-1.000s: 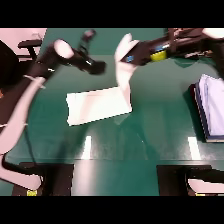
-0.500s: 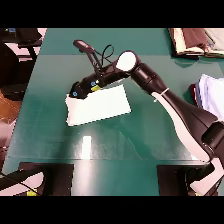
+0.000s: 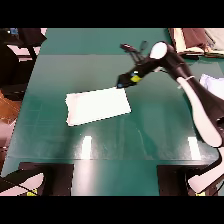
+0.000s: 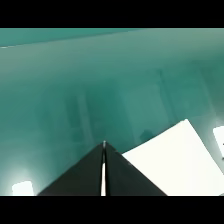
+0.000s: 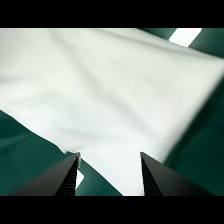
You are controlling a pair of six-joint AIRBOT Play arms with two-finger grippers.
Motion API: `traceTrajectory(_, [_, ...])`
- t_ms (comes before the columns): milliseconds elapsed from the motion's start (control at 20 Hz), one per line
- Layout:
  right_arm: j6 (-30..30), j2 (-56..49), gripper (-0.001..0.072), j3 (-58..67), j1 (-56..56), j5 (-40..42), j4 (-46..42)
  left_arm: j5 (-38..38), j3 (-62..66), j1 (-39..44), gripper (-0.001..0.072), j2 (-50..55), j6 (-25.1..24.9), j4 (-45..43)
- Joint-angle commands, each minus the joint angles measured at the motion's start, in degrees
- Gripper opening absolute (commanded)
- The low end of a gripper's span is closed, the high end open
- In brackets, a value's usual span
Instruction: Fold the shirts.
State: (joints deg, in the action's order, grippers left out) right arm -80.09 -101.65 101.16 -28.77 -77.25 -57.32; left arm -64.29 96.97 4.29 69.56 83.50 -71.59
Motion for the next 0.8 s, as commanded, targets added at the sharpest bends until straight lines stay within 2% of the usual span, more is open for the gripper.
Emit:
traceTrajectory(0, [-1.62, 4.2, 0.0591, -12.66, 8.63, 2.8, 1.31, 0.44, -1.57, 3.02, 0.0027, 0.68, 0.0, 0.07])
traceTrajectory(150, [-1.31, 4.17, 0.061, -19.82, 10.69, 8.07, 9.29, 0.42, -2.4, 4.24, 0.0028, 1.95, -0.07, 0.9])
traceTrajectory(300, [2.95, 3.93, 0.0587, -24.55, 9.18, 13.9, 16.76, 0.83, -2.4, 4.24, 0.0028, 2.69, -0.66, 1.53])
traceTrajectory(650, [3.23, -8.39, 0.0587, -15.08, 0.46, 10.54, 22.32, 0.17, -2.4, 4.24, 0.0028, 2.69, -1.07, 2.23])
traceTrajectory(700, [3.23, -10.01, 0.0528, -13.49, -0.5, 9.68, 23.34, -0.04, -2.4, 4.24, 0.0028, 2.69, -1.07, 2.36])
traceTrajectory(750, [3.26, -11.1, 0.0389, -12.11, -1.2, 9.11, 23.3, -0.26, -2.4, 4.24, 0.0028, 2.69, -1.07, 2.64])
